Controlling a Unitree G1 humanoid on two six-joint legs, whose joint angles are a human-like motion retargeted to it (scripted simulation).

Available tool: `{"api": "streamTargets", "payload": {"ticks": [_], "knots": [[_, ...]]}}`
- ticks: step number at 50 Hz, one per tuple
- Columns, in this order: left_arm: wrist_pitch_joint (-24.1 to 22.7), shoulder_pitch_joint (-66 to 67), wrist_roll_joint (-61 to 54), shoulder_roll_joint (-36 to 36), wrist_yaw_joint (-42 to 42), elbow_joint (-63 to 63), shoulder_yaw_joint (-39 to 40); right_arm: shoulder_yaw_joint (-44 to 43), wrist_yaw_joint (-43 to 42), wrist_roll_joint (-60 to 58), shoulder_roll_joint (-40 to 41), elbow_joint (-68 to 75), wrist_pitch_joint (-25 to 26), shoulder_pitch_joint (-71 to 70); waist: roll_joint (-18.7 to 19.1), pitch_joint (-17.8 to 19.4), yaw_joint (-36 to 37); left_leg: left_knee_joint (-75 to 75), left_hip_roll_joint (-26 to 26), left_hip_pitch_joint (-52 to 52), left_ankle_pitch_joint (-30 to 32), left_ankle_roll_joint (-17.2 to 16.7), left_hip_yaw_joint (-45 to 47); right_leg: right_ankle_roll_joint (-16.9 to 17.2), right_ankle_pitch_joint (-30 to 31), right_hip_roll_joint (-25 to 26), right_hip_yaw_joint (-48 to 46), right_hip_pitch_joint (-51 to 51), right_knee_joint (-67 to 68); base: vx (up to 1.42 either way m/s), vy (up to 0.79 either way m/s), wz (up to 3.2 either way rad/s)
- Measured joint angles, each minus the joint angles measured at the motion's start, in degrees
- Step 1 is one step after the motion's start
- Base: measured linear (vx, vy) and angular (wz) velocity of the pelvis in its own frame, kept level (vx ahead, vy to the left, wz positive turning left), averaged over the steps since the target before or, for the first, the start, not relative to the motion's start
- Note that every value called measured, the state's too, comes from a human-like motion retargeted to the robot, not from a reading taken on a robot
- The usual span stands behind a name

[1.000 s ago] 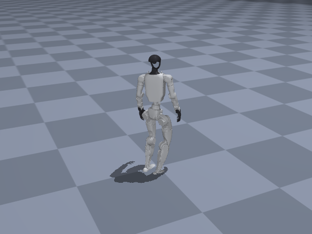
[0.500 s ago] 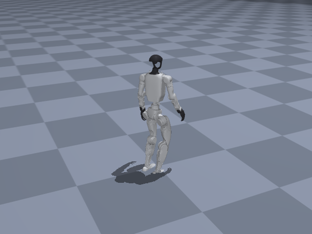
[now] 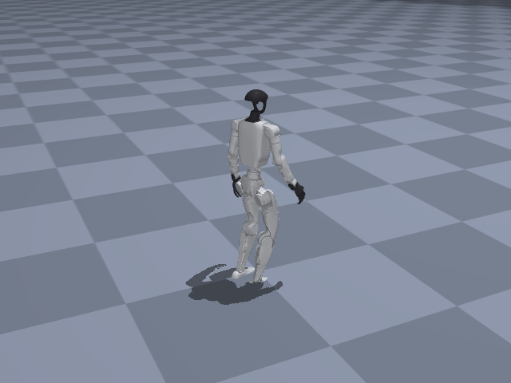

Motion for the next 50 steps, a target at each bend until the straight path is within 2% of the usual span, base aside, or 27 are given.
{"api": "streamTargets", "payload": {"ticks": [7,13,15,18,20,23,30,35,38,40,43,46,50], "knots": [[-0.2,0.4,-0.9,-0.2,0.7,0.7,0.5,0.7,1.2,-0.3,-0.6,-0.2,-0.1,1.0,-0.6,0.7,-1.8,-2.9,-1.1,3.4,0.0,0.6,2.0,0.8,-2.0,-1.1,1.8,-1.2,4.8,0.00,0.03,-0.49],[-0.2,-1.4,-1.1,0.3,1.6,0.6,0.9,1.2,1.9,0.0,-1.3,-1.4,-0.5,1.2,-2.0,1.7,-4.8,-7.5,-3.7,7.3,0.4,1.3,5.0,1.3,-6.6,-4.1,3.0,-5.6,16.6,-0.01,0.04,-0.62],[0.0,-2.1,-0.9,0.4,1.8,0.6,1.1,1.2,1.8,0.3,-1.6,-1.6,-0.7,2.0,-2.6,2.1,-5.9,-9.2,-4.5,8.5,0.5,1.4,6.7,0.2,-8.9,-6.6,1.4,-7.4,22.7,-0.01,0.02,-0.99],[0.3,-2.8,-0.6,0.9,2.4,0.7,1.7,1.1,1.4,0.7,-2.2,-1.5,-1.1,4.2,-2.9,1.8,-6.1,-12.1,-4.6,9.6,0.4,1.5,11.3,-6.4,-10.6,-16.2,-9.2,-8.8,32.0,0.00,0.01,-1.60],[0.5,-3.1,-0.4,1.3,2.8,0.9,1.9,0.7,0.9,1.1,-2.5,-1.5,-1.3,5.4,-3.1,1.4,-6.6,-14.2,-5.0,10.1,0.6,1.5,13.3,-9.4,-12.0,-20.3,-13.5,-9.5,35.6,0.02,-0.01,-1.32],[0.6,-3.4,-0.4,2.1,3.6,0.9,2.5,0.1,0.5,1.7,-2.5,-1.4,-1.4,6.3,-3.7,0.5,-7.8,-18.3,-6.4,11.2,1.7,1.8,14.8,-9.5,-12.8,-21.2,-14.3,-10.7,35.8,0.05,-0.04,-0.91],[0.2,-2.9,-1.7,4.3,5.6,0.0,4.8,-0.5,0.3,2.9,-1.4,0.9,-0.8,8.3,-4.7,-0.8,-8.2,-20.6,-6.0,12.3,2.7,1.4,18.3,-7.6,-13.4,-16.0,-12.6,-8.0,25.0,0.06,-0.11,-0.89],[-0.6,-2.1,-2.7,4.9,6.3,-0.8,6.0,0.3,1.2,2.8,-0.5,2.6,-0.6,8.7,-4.7,0.1,-6.6,-9.0,-0.9,9.2,1.4,0.7,17.6,-7.3,-13.7,-10.5,-9.8,-3.8,16.3,0.10,-0.16,-1.01],[-1.2,-1.3,-3.4,4.4,6.4,-1.6,6.4,1.5,1.8,2.2,0.1,3.3,-0.6,8.4,-1.9,2.4,-3.6,12.1,6.5,0.2,1.6,-3.3,6.3,-7.9,-12.1,-3.5,-7.8,0.2,11.0,0.09,-0.18,-1.63],[-1.6,-0.3,-3.7,3.4,6.4,-2.0,6.5,2.6,2.1,1.6,0.5,3.3,-0.6,8.4,0.1,3.6,-1.0,21.7,6.0,-6.5,-7.1,-3.3,-2.8,-8.1,-11.5,0.3,-5.7,1.4,10.0,0.09,-0.08,-1.65],[-1.7,0.3,-3.7,1.8,6.2,-2.7,6.1,3.7,2.7,0.6,0.0,2.8,-0.3,7.3,2.9,4.0,2.1,33.2,8.0,-14.5,-12.5,-2.7,-8.1,-8.4,-10.3,5.4,-3.8,2.8,6.9,0.16,-0.05,-1.16],[-1.5,1.1,-3.7,0.1,5.9,-2.7,5.7,4.5,3.3,-0.2,-0.5,2.1,-0.2,6.1,3.6,3.8,4.5,35.3,7.6,-20.3,-13.2,-2.6,-10.5,-8.1,-8.4,7.9,-1.7,4.0,2.6,0.22,-0.03,-0.89],[-1.2,2.9,-3.7,-1.4,5.8,-1.8,5.6,5.3,3.7,-0.5,-0.7,0.9,-0.5,4.9,2.6,3.6,6.1,27.2,3.8,-24.2,-12.2,-2.7,-12.2,-7.2,-7.5,7.8,0.7,5.5,-0.5,0.29,0.00,-0.60]]}}
